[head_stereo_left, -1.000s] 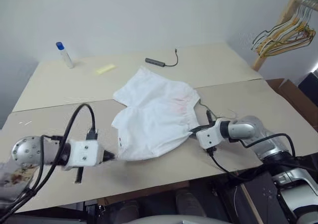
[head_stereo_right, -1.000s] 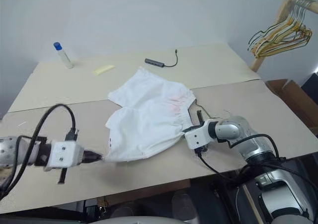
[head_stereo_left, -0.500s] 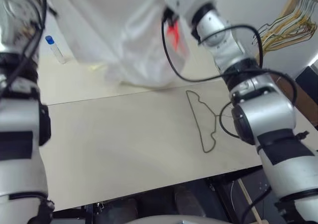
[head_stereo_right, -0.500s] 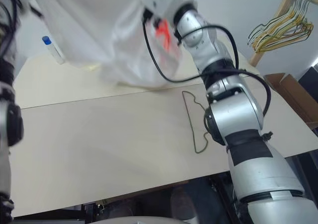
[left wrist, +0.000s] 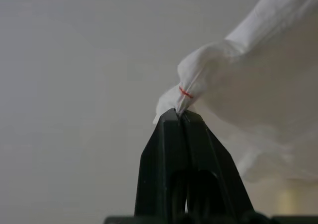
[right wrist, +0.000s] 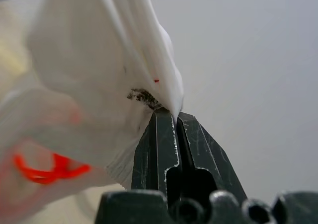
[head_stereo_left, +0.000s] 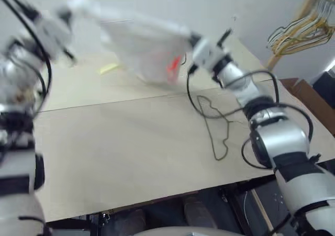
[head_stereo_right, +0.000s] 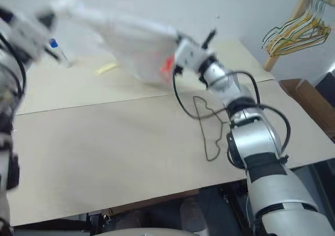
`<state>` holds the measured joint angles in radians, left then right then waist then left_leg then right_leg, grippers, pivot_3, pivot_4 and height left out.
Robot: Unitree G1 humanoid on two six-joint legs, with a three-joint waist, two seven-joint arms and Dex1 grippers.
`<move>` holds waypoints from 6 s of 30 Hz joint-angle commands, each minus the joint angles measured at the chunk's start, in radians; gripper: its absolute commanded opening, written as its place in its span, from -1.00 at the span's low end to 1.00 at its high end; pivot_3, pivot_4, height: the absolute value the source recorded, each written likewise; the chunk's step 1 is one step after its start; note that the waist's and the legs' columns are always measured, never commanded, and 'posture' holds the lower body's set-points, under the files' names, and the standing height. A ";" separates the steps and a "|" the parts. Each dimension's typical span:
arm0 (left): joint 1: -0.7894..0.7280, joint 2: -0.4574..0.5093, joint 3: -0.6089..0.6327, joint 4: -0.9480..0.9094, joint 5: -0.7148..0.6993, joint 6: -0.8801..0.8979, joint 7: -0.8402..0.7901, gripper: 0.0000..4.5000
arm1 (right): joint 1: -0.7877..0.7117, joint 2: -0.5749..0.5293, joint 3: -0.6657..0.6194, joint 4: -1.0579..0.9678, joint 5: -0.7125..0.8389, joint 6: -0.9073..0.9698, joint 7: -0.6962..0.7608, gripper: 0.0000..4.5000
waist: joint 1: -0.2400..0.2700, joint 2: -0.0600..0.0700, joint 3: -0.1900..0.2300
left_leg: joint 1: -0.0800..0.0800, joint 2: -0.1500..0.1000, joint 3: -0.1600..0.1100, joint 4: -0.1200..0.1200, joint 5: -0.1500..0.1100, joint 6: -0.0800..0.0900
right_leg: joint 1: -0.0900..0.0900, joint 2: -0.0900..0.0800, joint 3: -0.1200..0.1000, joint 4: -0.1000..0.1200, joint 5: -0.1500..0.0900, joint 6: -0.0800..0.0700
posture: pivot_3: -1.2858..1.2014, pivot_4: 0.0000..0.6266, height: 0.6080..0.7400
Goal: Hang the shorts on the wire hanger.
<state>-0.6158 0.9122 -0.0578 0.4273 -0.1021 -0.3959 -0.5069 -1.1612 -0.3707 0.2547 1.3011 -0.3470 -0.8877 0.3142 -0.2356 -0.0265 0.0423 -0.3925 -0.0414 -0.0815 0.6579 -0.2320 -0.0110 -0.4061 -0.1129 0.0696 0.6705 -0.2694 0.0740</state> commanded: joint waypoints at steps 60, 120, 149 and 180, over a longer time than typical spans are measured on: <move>1.228 0.189 0.594 -1.123 -0.346 0.481 -1.097 -0.26 | 0.862 -0.460 0.181 -1.176 0.236 0.077 0.491 -0.22 | 0.070 0.003 0.002 | 0.048 0.015 0.007 -0.012 -0.008 0.003 | 0.053 0.010 -0.001 -0.028 -0.004 -0.007 | -0.06 -1.00 1.00; -0.155 -0.252 0.034 -0.481 -0.456 0.977 -0.509 0.04 | 0.700 -0.745 0.066 -1.145 -0.257 0.404 -0.238 -0.98 | 0.025 0.002 0.001 | 0.026 0.021 0.020 0.001 -0.013 -0.001 | 0.034 0.021 0.001 -0.028 -0.003 -0.008 | -0.16 -1.00 1.00; -0.322 -0.258 -0.272 -0.181 -0.138 0.972 -0.854 -0.99 | 0.450 -0.669 0.030 -0.975 -0.535 0.104 -0.405 -1.00 | -0.106 0.002 0.002 | 0.027 0.018 0.006 0.002 -0.014 0.000 | 0.035 0.020 0.000 -0.024 -0.003 -0.008 | -0.19 -1.00 1.00; -0.158 -0.164 -0.157 -0.408 -0.045 0.726 -0.724 -1.00 | 0.330 -0.599 0.096 -1.083 0.530 0.981 0.901 0.30 | -0.022 0.004 0.003 | 0.036 0.020 0.006 0.003 -0.019 0.005 | 0.045 0.016 0.001 -0.027 -0.003 -0.004 | -0.12 -1.00 1.00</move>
<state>-0.7651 0.7432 -0.2514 0.0488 -0.1257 0.3324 -1.2317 -0.7946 -0.9752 0.3522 0.2091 0.2258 0.0996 1.1949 -0.2576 -0.0226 0.0448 -0.3579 -0.0218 -0.0759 0.6608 -0.2509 -0.0063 -0.3628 -0.0968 0.0699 0.6437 -0.2726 0.0703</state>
